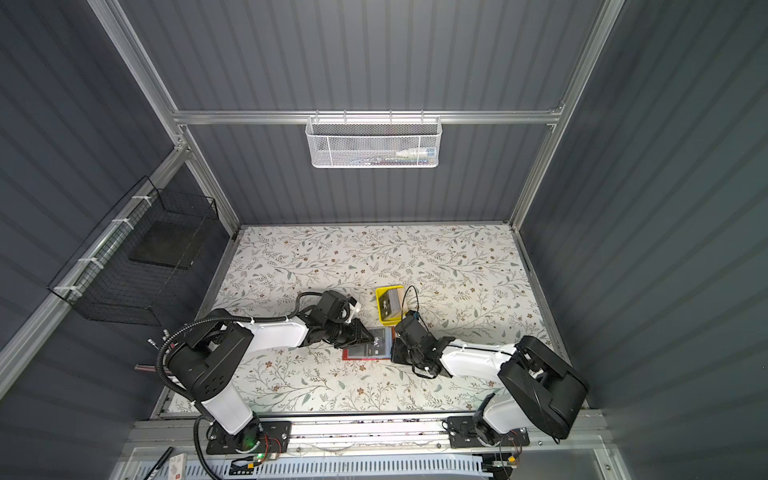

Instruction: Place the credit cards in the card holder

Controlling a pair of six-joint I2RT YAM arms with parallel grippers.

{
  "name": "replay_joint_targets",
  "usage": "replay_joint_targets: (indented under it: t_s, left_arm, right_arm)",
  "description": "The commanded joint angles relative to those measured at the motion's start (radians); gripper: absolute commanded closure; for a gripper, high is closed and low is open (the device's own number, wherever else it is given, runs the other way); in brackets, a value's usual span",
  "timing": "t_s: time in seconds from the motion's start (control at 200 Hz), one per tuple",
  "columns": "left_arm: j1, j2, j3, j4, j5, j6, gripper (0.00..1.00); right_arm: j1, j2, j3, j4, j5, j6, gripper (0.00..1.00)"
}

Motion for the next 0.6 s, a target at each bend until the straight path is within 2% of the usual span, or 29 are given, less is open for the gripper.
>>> replay_joint_targets:
  t_s: [0.0, 0.595]
  left_arm:
    - [-0.004, -0.016, 0.016, -0.100, -0.047, 0.036, 0.76]
    - [-0.017, -0.046, 0.061, -0.203, -0.097, 0.070, 0.75]
  right_arm:
    - [0.006, 0.032, -0.034, -0.073, 0.018, -0.006, 0.85]
    - [0.009, 0.037, -0.037, -0.068, 0.023, -0.002, 0.85]
